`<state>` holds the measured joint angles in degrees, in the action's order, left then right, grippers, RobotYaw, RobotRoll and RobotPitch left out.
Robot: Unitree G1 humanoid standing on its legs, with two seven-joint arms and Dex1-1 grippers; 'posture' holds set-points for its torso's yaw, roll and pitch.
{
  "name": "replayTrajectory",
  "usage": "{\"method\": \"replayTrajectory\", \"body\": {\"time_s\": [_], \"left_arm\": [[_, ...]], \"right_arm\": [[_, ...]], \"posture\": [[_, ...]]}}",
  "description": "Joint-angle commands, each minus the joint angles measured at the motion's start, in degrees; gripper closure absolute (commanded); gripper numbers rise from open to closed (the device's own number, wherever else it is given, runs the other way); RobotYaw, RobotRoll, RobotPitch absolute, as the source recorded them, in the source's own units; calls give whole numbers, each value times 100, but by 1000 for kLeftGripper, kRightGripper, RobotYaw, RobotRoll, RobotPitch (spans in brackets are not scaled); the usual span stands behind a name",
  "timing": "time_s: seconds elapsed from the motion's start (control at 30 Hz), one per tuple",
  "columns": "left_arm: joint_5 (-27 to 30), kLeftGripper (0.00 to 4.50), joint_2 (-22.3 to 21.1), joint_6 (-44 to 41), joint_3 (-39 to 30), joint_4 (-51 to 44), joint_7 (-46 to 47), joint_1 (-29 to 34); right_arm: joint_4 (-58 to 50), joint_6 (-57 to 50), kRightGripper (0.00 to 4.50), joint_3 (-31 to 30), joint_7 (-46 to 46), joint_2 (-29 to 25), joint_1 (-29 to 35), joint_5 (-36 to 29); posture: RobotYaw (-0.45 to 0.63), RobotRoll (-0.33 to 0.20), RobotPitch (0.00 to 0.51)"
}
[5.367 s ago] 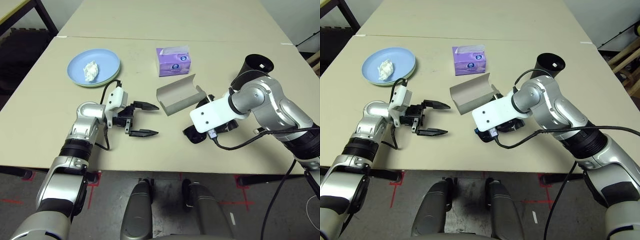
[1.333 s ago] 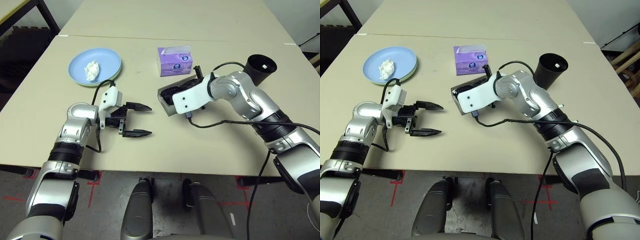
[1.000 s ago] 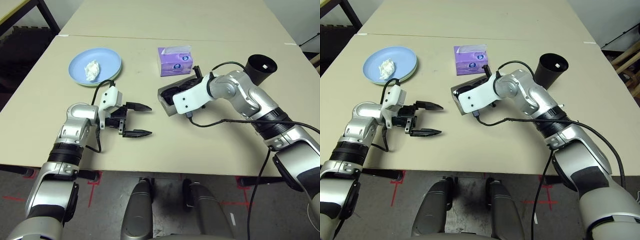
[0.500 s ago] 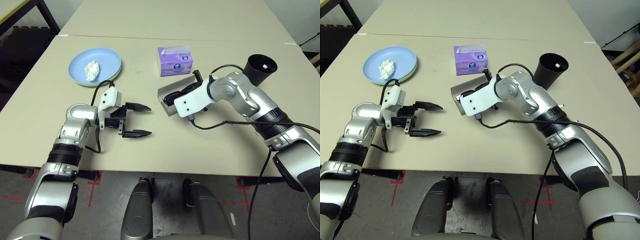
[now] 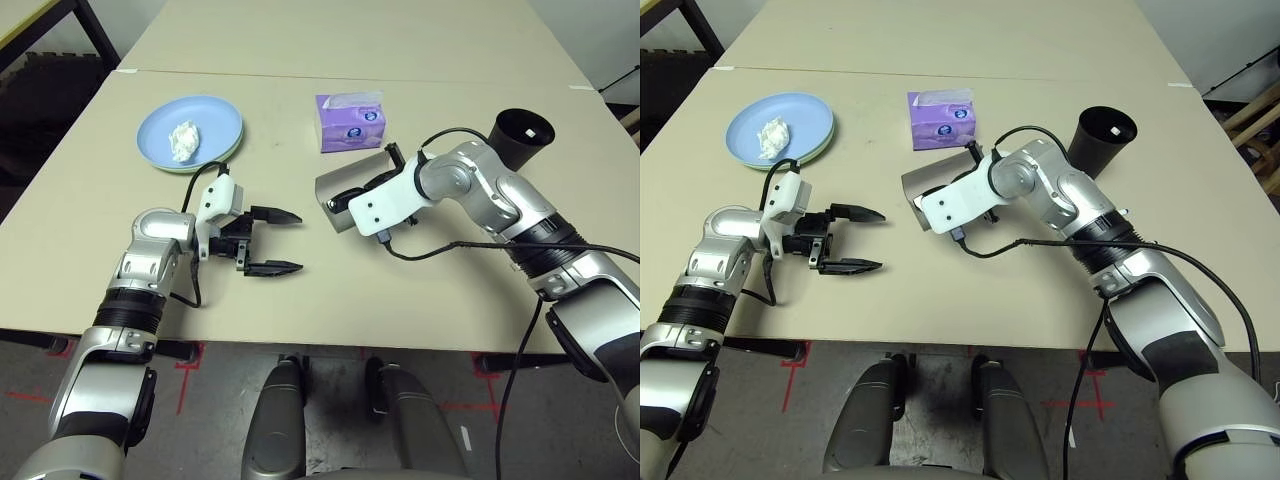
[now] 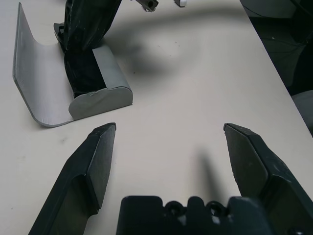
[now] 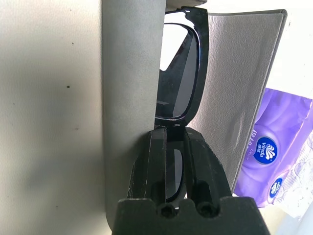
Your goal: Organize and tidy the items on the table.
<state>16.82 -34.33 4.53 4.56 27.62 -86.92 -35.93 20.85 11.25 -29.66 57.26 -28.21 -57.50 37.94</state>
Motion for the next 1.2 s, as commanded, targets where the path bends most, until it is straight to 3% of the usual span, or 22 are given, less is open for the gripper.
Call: {"method": "replayTrajectory", "body": {"time_s": [0.03,0.13,0.5,0.53,0.83,0.93,1.0,1.2], "left_arm": [[-6,0,-30,16,2,-82,-7,75],[-4,0,-29,15,3,-77,-13,69],[-5,0,-6,22,11,-42,-22,17],[-5,0,1,20,13,-38,-19,7],[-31,0,18,80,15,104,-33,-81],[-40,0,31,105,13,169,-28,-129],[-37,0,35,121,9,196,-29,-150],[-9,0,40,149,-41,294,-21,-197]], "right_arm": [[-93,-16,4165,-25,82,14,-42,-80],[-96,-31,4165,-24,106,16,-47,-82],[-381,-228,241,61,249,-8,-91,-233],[-448,-283,36,100,279,-10,-75,-286],[-921,-761,36,494,476,-203,-28,-805],[-1150,-1397,36,981,602,-35,101,-1520],[-1446,-1811,36,1404,812,72,373,-2338],[-2200,-3812,36,2368,215,374,1221,-3354]], "posture": [[187,0,197],[185,0,197],[179,0,192],[180,0,190],[163,0,182],[158,0,180],[158,0,180],[141,0,184]]}}
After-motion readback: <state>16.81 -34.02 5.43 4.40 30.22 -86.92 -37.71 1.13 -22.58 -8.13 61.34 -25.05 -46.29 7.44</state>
